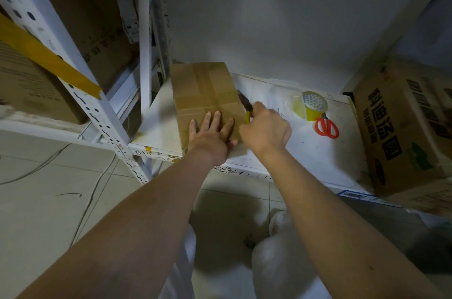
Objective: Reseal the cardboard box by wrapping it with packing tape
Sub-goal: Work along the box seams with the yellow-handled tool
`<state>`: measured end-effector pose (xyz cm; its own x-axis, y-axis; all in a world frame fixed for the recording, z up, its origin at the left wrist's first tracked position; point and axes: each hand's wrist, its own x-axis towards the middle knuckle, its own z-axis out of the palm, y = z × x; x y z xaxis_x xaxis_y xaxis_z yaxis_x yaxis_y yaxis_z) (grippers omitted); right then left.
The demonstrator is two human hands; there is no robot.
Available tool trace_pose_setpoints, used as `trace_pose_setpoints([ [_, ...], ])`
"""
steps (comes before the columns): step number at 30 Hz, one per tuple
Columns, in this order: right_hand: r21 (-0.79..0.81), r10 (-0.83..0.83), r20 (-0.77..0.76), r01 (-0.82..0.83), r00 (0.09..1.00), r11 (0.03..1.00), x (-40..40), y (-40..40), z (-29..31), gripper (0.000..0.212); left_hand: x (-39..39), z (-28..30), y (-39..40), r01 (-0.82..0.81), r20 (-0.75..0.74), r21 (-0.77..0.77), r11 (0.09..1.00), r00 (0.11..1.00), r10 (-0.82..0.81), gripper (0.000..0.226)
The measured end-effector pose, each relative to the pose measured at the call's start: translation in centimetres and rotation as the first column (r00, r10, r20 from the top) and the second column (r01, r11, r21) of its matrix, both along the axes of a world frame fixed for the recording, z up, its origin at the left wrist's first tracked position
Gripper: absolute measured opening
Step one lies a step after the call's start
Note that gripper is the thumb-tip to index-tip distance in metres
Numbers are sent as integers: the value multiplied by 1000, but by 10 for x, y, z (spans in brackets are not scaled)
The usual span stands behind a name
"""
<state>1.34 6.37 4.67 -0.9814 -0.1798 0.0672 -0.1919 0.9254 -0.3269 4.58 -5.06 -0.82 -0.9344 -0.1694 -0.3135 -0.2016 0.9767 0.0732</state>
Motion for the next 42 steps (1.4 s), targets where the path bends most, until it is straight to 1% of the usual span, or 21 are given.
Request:
trace_pose_setpoints([
  [3,-83,-53,76,59,996,995,-23,-2,5,12,-1,-1,-1,-2,-12,7,1000,1000,2,61],
  [7,-107,-93,193,115,977,988,-39,20,-23,9,-3,-4,-1,1,-29,21,1000,1000,0,62],
  [10,-126,-180,216,211,959,969,-59,40,-40,18,-3,-6,-1,8,-57,3,1000,998,-8,62],
  [13,-80,-266,192,285,945,955,-81,56,-49,25,-2,-8,-2,5,-66,-5,1000,998,-5,62],
  [18,29,-276,192,276,942,961,-109,66,-54,31,-3,-8,-1,1,-72,-9,1000,997,-1,62],
  [22,93,-317,241,303,917,948,-114,63,-54,32,-3,-9,0,-4,-65,-16,1000,998,3,61],
  [25,82,-357,298,349,885,934,-111,64,-53,35,-3,-8,-1,-4,-53,-19,1000,999,3,61],
  [29,48,-386,286,389,877,920,-104,69,-53,39,-3,-6,-1,-6,-42,-22,1000,999,5,62],
  [33,-41,-352,289,379,890,924,-93,71,-46,39,-4,-4,-3,2,-23,2,1000,1000,-2,61],
  [35,-114,-274,315,323,909,940,-83,67,-41,39,-4,1,-9,27,-33,64,998,999,-24,58],
  [37,-187,-167,361,246,917,951,-68,59,-36,34,-2,7,-20,37,-84,160,986,996,-24,52],
  [38,-222,-117,391,217,913,951,-59,53,-34,29,0,9,-27,17,-123,188,982,992,6,50],
  [39,-255,-78,416,199,906,946,-51,48,-33,24,2,10,-35,-36,-169,189,981,983,69,47],
  [41,-309,-25,444,179,896,934,-37,38,-33,16,7,7,-52,-244,-218,173,954,935,278,44],
  [42,-321,-15,451,178,892,930,-32,34,-33,14,9,5,-58,-344,-197,194,919,904,380,45],
])
